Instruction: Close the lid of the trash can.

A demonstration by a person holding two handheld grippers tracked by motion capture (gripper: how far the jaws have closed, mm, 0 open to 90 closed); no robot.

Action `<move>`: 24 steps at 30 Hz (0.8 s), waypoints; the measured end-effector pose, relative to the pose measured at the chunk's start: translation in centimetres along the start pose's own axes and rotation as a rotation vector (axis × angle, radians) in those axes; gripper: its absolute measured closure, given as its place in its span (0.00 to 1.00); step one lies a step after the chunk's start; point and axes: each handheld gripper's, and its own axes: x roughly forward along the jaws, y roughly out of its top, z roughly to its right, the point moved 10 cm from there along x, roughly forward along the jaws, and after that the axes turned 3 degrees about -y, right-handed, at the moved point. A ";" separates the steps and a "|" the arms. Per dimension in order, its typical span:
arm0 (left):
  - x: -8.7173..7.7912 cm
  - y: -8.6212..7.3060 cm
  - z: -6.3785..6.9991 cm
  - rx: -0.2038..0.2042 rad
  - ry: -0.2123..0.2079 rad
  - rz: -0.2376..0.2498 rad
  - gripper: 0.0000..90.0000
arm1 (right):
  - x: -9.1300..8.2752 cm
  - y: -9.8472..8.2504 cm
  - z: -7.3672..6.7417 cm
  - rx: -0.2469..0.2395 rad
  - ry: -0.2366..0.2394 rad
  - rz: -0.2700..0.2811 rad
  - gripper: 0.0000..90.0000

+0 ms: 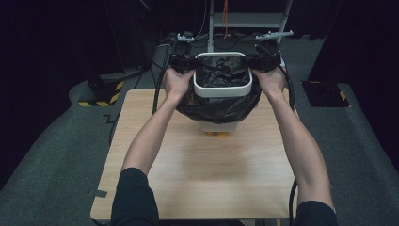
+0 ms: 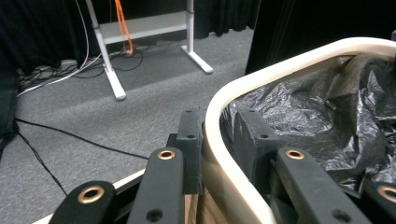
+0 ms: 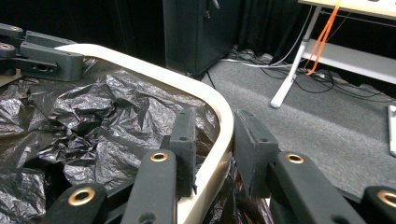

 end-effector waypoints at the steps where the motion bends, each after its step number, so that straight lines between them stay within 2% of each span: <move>1: 0.0 0.0 0.0 0.002 0.000 -0.002 0.80 | 0.0 0.0 0.0 0.001 0.000 0.003 0.78; 7: 0.2 -0.2 0.0 -0.010 -0.003 -0.001 0.79 | 0.1 -0.5 0.0 0.009 0.005 0.006 0.78; 10: 0.0 -0.1 -0.1 -0.014 0.015 0.002 0.74 | 0.1 -0.5 0.1 0.035 0.024 0.007 0.76; 13: -0.7 0.2 0.1 -0.046 -0.020 0.023 0.66 | -0.1 -0.5 -0.1 0.047 0.042 0.004 0.67; 18: -1.9 0.2 0.8 -0.028 -0.032 0.013 0.60 | -1.3 -0.5 -0.3 0.050 0.044 0.016 0.62; 20: -2.4 0.0 1.0 -0.024 -0.041 0.004 0.59 | -1.7 -0.5 -0.4 0.058 0.060 0.012 0.61; 24: -3.0 -0.6 1.3 -0.009 -0.041 0.001 0.58 | -2.5 -0.9 -0.6 0.043 0.057 0.009 0.61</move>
